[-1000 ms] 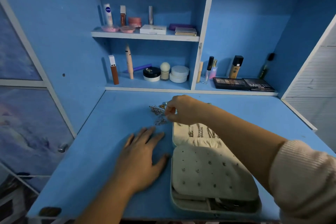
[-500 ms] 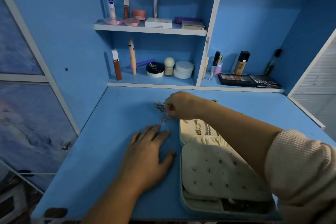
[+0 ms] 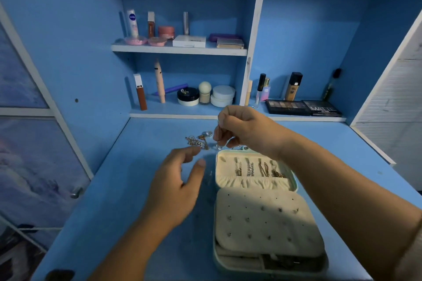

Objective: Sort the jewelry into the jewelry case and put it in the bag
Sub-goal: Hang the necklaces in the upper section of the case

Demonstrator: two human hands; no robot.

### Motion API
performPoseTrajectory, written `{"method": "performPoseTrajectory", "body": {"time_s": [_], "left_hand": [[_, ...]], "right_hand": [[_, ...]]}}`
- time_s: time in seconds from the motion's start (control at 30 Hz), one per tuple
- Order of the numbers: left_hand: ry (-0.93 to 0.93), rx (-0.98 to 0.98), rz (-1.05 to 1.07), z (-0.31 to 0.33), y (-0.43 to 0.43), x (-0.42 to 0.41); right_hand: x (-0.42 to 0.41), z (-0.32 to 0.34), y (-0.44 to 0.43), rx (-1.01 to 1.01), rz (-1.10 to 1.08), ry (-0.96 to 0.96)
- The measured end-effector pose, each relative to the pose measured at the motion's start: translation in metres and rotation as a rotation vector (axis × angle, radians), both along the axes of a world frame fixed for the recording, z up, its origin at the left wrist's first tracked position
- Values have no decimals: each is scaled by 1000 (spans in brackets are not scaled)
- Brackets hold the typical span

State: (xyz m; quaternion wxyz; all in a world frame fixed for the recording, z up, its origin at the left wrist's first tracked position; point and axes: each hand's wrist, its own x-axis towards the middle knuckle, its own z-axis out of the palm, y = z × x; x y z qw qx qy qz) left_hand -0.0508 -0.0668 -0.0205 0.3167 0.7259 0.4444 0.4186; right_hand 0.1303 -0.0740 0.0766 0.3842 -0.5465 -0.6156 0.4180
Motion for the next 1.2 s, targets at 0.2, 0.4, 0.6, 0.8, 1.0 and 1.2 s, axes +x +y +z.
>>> {"method": "performPoseTrajectory", "body": {"time_s": [0.2, 0.4, 0.6, 0.8, 1.0, 1.2], "left_hand": [[-74, -271, -357, 42, -11, 29], [-204, -314, -383, 50, -16, 36], [-203, -304, -216, 63, -7, 31], [-106, -153, -150, 87, 3, 33], [-19, -106, -201, 108, 6, 56], [-32, -184, -243, 115, -3, 76]], "right_hand": [[7, 24, -24, 128, 1, -112], [27, 38, -33, 200, -135, -26], [58, 16, -39, 127, -396, 49], [79, -25, -54, -75, -515, 69], [76, -52, -61, -175, -362, -18], [32, -49, -42, -3, -32, 112]]}}
